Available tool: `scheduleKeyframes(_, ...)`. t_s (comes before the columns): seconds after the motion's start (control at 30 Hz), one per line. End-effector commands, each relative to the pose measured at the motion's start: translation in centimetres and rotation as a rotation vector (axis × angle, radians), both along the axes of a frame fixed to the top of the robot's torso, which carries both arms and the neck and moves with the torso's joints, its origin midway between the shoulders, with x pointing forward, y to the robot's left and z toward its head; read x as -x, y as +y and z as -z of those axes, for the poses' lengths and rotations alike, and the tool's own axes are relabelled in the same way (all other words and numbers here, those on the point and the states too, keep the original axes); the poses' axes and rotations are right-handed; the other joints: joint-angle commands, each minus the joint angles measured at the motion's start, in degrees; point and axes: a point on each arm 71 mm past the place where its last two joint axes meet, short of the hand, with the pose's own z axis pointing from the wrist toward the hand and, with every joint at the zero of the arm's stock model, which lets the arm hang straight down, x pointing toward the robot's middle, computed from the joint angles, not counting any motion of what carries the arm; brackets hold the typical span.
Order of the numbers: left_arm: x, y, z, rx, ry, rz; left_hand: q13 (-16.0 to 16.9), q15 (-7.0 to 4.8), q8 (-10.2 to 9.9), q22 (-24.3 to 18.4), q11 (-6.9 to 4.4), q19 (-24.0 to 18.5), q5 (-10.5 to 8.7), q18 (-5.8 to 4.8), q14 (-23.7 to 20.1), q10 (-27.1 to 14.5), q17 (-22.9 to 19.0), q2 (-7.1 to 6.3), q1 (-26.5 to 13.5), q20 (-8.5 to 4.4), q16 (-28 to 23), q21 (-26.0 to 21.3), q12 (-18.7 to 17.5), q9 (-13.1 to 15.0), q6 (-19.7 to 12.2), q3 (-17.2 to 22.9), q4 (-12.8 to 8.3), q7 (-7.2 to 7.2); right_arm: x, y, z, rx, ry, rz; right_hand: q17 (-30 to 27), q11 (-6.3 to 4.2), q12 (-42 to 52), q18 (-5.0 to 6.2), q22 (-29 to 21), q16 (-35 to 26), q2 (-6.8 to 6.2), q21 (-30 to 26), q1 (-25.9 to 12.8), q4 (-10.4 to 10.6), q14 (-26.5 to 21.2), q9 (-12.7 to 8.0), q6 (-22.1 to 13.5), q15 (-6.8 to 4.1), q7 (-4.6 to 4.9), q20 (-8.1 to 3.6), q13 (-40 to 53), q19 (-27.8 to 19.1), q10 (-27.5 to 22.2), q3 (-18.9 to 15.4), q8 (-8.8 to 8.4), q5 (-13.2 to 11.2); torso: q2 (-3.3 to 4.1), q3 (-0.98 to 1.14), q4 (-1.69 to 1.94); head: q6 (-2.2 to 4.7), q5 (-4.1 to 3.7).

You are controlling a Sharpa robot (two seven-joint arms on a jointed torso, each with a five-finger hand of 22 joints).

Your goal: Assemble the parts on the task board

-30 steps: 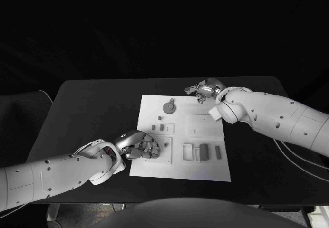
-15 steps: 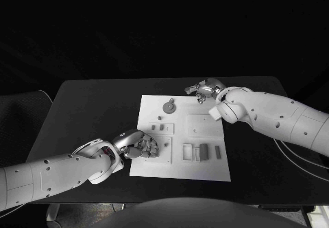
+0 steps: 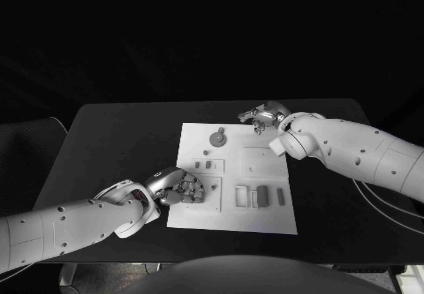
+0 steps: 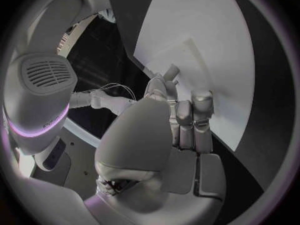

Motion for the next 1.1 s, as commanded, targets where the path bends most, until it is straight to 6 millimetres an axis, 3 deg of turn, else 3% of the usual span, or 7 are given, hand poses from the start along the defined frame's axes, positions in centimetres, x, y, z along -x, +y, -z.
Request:
scheduleKeyframes(0.03, 0.15, -0.17, 0.08, 0.005, 0.006, 0.006, 24.48, -0.20, 0.16, 0.00, 0.11, -0.11, 0.19, 6.82, -0.09, 0.29, -0.06, 1.37, 2.15, -0.44, 0.23, -0.18, 21.20, 3.68, 2.75, -0.02, -0.32, 2.61, 0.04, 0.15, 0.00, -0.005, 0.005, -0.019, -0.06, -0.04, 0.06, 0.81, 0.08, -0.24, 0.14, -0.36, -0.39, 0.42, -0.18, 0.06, -0.10, -0.40, 0.44, 0.02, 0.02, -0.27, -0.28, 0.08, -0.24, 0.13, 0.01, 0.01, 0.03, -0.05, -0.04)
scheduleKeyframes(0.97, 0.12, -0.14, -0.13, 0.020, -0.017, -0.005, 24.48, -0.20, 0.16, 0.00, 0.11, -0.11, 0.19, 6.82, -0.09, 0.29, -0.06, 1.36, 2.15, -0.44, 0.23, -0.18, 21.20, 3.68, 2.75, -0.02, -0.32, 2.61, 0.02, 0.23, 0.13, -0.008, 0.019, -0.034, -0.06, -0.01, 0.07, 0.81, 0.10, -0.24, 0.24, -0.39, -0.74, 0.68, -0.28, 0.09, -0.22, -0.37, 0.47, 0.04, 0.03, -0.38, -0.40, 0.08, -0.30, 0.06, 0.00, -0.04, 0.03, 0.12, -0.21)
scheduleKeyframes(1.03, 0.14, -0.10, -0.17, 0.022, -0.021, -0.006, 23.81, -0.70, 0.54, -0.04, -0.76, 0.19, -0.05, 6.38, -0.03, 0.68, -0.76, 1.17, 3.95, -0.24, 0.56, -0.20, 21.33, 3.81, 3.87, -0.50, -0.31, 1.55, 0.02, 0.20, 0.14, -0.007, 0.021, -0.035, -0.06, -0.01, 0.07, 0.81, 0.10, -0.24, 0.24, -0.39, -0.74, 0.69, -0.29, 0.09, -0.22, -0.37, 0.47, 0.04, 0.03, -0.39, -0.41, 0.09, -0.31, 0.06, 0.01, -0.04, 0.05, 0.14, -0.21)
scheduleKeyframes(1.1, 0.15, -0.08, -0.20, 0.023, -0.024, -0.007, 23.57, -0.77, 0.51, -0.06, -0.78, 0.28, -0.04, 6.30, -0.04, 0.72, -1.03, 1.29, 4.05, -0.25, 0.68, -0.24, 21.36, 3.80, 3.94, -0.79, -0.27, 1.50, 0.01, 0.20, 0.16, -0.007, 0.022, -0.035, -0.06, -0.01, 0.07, 0.81, 0.11, -0.24, 0.25, -0.40, -0.75, 0.69, -0.29, 0.09, -0.23, -0.37, 0.47, 0.05, 0.03, -0.40, -0.42, 0.10, -0.31, 0.07, 0.01, -0.03, 0.07, 0.21, -0.24)
